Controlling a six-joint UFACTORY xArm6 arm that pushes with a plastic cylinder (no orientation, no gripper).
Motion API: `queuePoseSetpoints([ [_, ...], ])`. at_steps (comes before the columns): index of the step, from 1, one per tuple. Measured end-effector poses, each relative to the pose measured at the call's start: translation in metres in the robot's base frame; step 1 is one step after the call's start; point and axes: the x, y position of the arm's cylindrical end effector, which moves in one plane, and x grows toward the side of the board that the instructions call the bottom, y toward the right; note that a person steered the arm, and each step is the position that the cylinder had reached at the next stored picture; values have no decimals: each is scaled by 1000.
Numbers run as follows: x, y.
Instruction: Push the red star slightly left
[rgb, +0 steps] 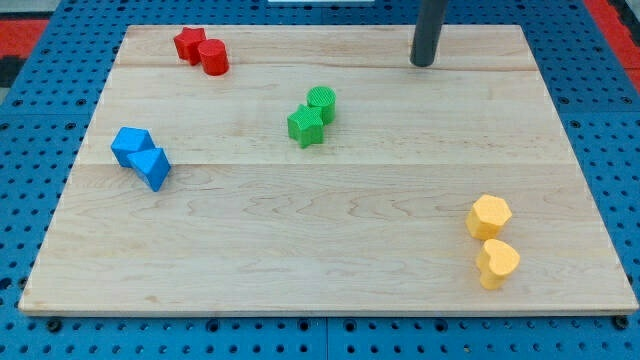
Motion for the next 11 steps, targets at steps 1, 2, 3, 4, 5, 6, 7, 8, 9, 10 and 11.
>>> queuePoseSetpoints([
  [1, -30, -45],
  [2, -36, -95],
  [3, -49, -103],
  [4, -49, -139],
  [5, -49, -144],
  [6, -44, -174],
  [7, -33, -218],
  [8, -14, -224],
  [9, 7, -228],
  [10, -10, -219],
  [11, -42, -255],
])
